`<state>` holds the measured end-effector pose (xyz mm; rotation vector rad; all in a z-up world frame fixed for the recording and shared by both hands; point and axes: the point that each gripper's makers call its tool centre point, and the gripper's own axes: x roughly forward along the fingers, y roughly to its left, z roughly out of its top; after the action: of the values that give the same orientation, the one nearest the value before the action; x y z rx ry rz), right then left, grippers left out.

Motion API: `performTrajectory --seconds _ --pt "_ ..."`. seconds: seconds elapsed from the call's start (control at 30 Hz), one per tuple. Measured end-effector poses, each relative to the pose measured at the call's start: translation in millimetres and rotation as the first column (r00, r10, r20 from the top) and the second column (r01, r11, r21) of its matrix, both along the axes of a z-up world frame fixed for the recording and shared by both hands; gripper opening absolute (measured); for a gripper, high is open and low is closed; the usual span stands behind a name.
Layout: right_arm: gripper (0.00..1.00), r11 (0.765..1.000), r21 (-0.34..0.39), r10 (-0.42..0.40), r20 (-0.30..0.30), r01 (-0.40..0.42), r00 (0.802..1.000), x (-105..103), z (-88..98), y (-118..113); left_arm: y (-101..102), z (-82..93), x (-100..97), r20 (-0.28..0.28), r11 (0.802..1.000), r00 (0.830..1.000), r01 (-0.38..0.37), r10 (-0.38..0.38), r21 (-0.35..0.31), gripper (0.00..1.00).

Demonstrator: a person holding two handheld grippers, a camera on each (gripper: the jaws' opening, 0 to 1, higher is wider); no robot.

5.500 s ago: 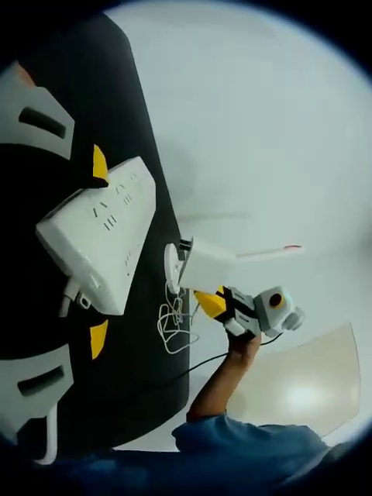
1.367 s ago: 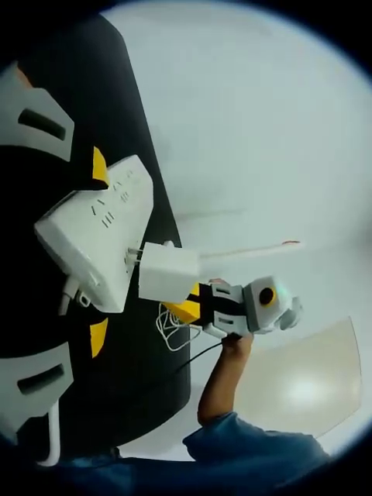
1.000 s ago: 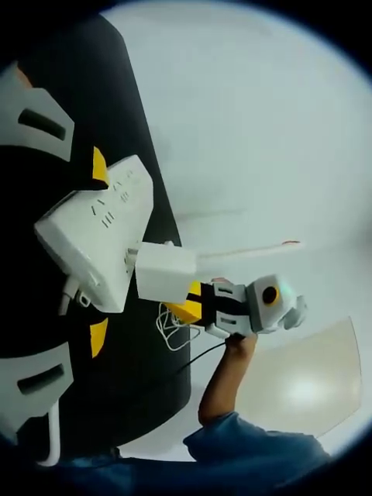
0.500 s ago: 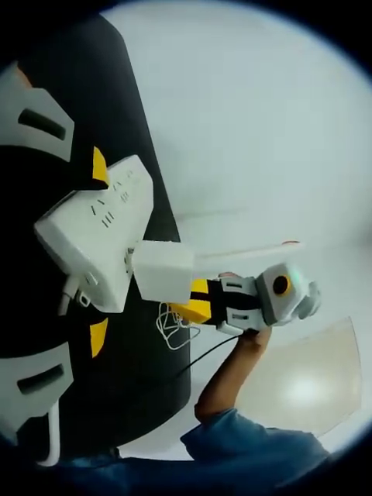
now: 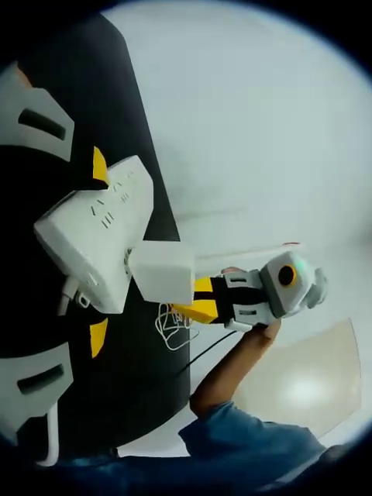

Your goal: Insert the desk lamp plug into the socket, turn on the power strip switch, turn on the lamp switch, then turn off the lamp switch, turn off the power strip switch, and remove the plug from the socket.

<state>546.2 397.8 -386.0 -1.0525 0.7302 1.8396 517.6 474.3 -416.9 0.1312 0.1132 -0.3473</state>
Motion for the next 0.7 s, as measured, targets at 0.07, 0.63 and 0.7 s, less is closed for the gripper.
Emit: performTrajectory --seconds 0.07,0.63,0.7 --pt "0.06 1.000 -0.005 0.003 0.004 -0.003 1.000 -0.9 0.0 -0.4 -0.2 0.1 -0.2 0.000 1.000 1.000 -0.001 0.001 0.000 0.62" --pt "0.07 1.000 0.022 -0.016 -0.033 0.017 0.999 -3.1 -1.8 -3.2 1.5 -0.2 0.8 0.001 1.000 1.000 -0.007 0.007 -0.003 0.62" --pt "0.07 0.999 0.026 -0.019 -0.031 0.020 0.999 -3.3 -1.5 -2.9 2.0 -0.4 1.1 0.001 1.000 1.000 -0.008 0.008 -0.003 0.62"
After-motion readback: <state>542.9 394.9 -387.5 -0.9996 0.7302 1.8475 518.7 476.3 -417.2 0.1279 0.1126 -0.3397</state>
